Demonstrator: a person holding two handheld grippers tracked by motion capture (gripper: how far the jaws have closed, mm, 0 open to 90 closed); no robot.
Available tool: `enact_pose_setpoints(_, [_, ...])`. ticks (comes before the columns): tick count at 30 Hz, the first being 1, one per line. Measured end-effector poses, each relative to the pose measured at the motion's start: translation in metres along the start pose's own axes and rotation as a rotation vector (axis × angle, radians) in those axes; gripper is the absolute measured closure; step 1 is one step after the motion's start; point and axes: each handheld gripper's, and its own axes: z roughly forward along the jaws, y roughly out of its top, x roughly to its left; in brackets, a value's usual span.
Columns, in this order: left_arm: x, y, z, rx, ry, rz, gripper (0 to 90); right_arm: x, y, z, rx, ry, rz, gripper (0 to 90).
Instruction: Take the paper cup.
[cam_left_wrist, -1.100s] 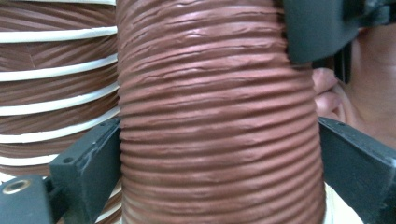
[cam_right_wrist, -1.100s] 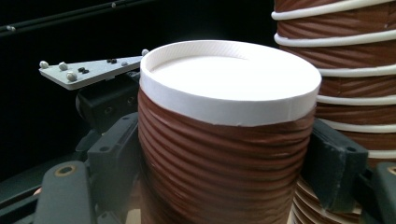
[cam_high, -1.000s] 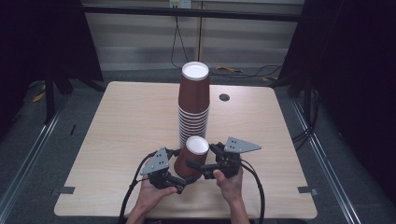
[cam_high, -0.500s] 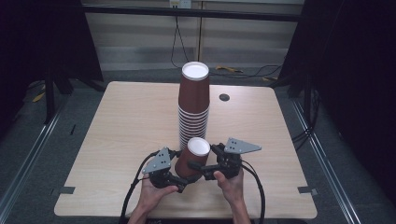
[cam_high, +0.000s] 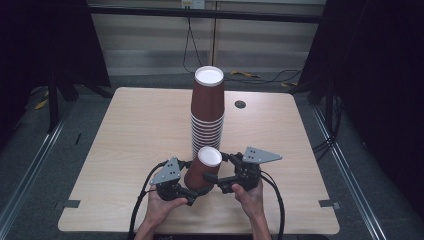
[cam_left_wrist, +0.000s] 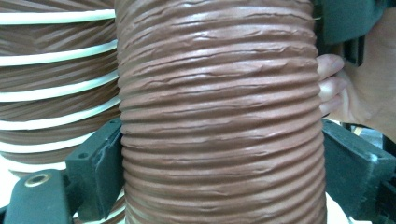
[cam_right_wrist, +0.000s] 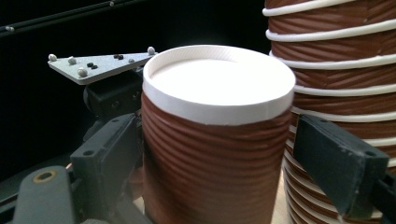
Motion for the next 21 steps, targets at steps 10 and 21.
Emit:
enact_pose_setpoints(10, [0.008,0.001,-0.011,0.064,0.024,0.011,12.8,-0.002,0.000,-0.005,0.007,0.004,-0.002,14.1])
enact_pose_setpoints(21, [0.014,0.002,-0.017,0.131,0.028,0.035,12.8,-0.005,-0.004,-0.009,0.057,-0.023,-0.006,14.9])
